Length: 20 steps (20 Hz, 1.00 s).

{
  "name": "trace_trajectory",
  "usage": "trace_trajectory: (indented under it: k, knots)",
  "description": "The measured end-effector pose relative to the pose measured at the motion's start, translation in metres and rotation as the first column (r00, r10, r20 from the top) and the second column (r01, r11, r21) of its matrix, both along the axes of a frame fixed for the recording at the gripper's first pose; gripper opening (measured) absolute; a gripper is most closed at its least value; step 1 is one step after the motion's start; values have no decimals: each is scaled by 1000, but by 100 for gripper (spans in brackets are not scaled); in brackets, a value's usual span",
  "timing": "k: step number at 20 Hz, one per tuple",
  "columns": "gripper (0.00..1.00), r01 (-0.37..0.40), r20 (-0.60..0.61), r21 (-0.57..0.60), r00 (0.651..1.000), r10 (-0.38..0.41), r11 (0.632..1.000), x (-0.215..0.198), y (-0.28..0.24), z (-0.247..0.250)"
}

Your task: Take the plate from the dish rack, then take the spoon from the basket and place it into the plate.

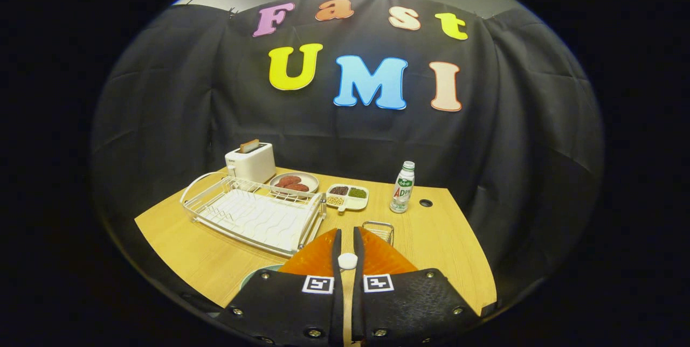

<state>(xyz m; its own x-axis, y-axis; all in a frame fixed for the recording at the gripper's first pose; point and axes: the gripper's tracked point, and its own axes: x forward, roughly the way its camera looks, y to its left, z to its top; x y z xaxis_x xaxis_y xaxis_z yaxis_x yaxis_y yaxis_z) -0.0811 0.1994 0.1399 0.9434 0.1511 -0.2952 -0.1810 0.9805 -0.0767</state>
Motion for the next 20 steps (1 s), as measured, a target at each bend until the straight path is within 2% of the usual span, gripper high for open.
trace_trajectory:
  k: [9,20]
  knots:
    - [6,-32,-105,-1,994,32,999,-1,28,-32]
    - [6,-153,-178,-34,973,145,988,7,76,-58]
